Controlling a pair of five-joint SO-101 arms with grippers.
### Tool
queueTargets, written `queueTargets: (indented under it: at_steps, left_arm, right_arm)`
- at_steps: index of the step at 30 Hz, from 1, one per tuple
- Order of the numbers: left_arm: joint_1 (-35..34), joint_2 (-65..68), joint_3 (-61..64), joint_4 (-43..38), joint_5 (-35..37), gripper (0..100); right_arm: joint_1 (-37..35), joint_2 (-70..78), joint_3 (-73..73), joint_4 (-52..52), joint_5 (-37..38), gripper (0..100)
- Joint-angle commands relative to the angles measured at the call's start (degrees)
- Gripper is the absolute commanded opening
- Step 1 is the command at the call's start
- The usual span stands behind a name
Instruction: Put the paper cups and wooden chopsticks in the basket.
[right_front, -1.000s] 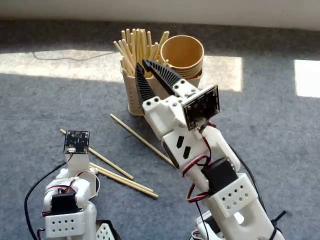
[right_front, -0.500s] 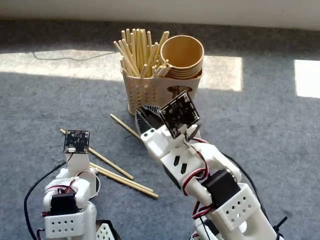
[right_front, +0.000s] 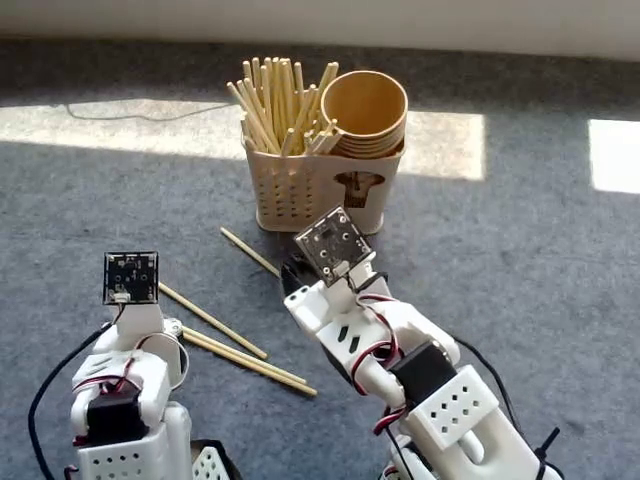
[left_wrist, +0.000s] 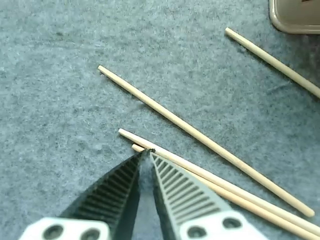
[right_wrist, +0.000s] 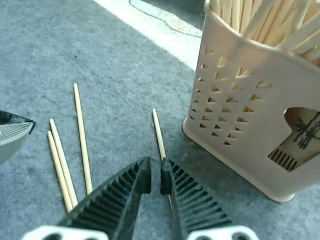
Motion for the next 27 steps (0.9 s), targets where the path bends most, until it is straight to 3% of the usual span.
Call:
queueTargets:
  at_steps: [1,7,19,27]
  left_arm:
    - [-0.40,0.84,1.98,-0.09,-0.44,0]
    - [-0.57,0.84,7.43,-0.09,-0.44,0]
    - [-0.31,0.75,11.21,-0.09,-0.35,0]
    - [-0.31,0.75,11.21,-0.09,-0.26,0]
  right_arm:
    - [-0.48,-1.36,0.48,0.22,0.44,4.5]
    - [-0.48,-1.36,1.01,1.63,0.44,4.5]
    - [-0.48,-0.84,-9.01,20.62,0.44,4.5]
    - [-0.48,3.30,-10.07,23.16,0.70,4.5]
